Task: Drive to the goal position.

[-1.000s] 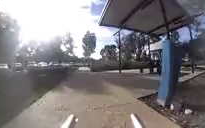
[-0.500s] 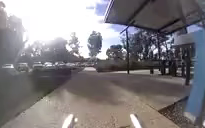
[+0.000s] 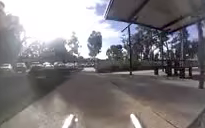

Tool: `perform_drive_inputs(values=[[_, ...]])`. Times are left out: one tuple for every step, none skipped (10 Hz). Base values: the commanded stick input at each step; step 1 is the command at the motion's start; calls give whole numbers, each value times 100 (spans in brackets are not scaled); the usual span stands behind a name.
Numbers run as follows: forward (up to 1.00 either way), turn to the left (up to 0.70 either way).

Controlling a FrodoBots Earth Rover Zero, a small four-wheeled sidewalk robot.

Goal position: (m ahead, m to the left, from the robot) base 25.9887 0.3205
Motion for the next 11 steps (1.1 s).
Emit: perform_drive_inputs(values=[[100,0],[100,0],[100,32],[100,36],[100,39],[100,22],[100,4],[100,0],[100,0],[100,0],[100,0]])
